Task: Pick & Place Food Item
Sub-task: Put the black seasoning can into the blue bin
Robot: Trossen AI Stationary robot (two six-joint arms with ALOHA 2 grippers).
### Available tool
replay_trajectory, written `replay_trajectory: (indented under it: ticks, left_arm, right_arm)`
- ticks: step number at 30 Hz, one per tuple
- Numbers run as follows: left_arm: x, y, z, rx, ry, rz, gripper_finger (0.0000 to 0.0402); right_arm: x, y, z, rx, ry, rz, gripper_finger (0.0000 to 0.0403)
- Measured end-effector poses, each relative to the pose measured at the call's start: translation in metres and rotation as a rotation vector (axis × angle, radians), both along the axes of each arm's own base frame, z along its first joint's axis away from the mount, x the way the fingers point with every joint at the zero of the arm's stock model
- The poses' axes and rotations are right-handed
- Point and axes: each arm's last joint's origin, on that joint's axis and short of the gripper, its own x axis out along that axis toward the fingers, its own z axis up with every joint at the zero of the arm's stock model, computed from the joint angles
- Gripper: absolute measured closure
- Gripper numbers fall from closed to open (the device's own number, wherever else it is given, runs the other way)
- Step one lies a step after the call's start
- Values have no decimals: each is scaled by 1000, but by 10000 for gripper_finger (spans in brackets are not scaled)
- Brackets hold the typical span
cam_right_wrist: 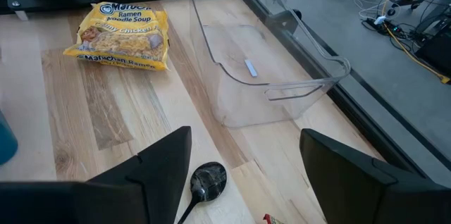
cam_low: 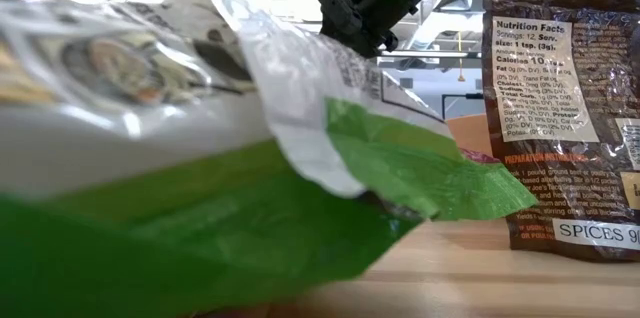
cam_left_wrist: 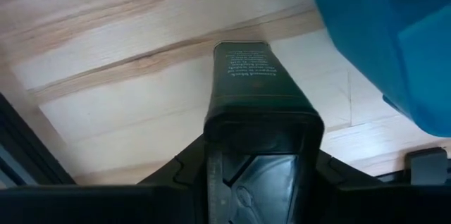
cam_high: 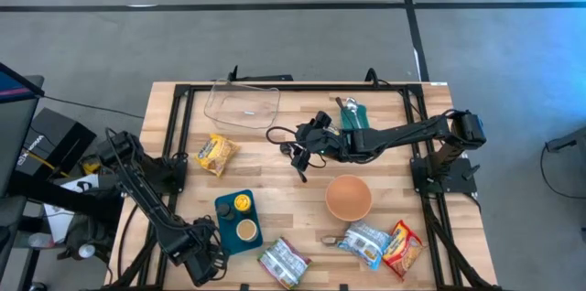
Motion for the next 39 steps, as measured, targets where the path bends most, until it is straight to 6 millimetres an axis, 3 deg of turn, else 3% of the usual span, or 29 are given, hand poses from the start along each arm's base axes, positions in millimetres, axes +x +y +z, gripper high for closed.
replay_trajectory:
  ticks: [39]
  left_arm:
    - [-20,26,70,-45,-338,36,286]
  right_arm:
    - [0,0,0,-1,4,0,143]
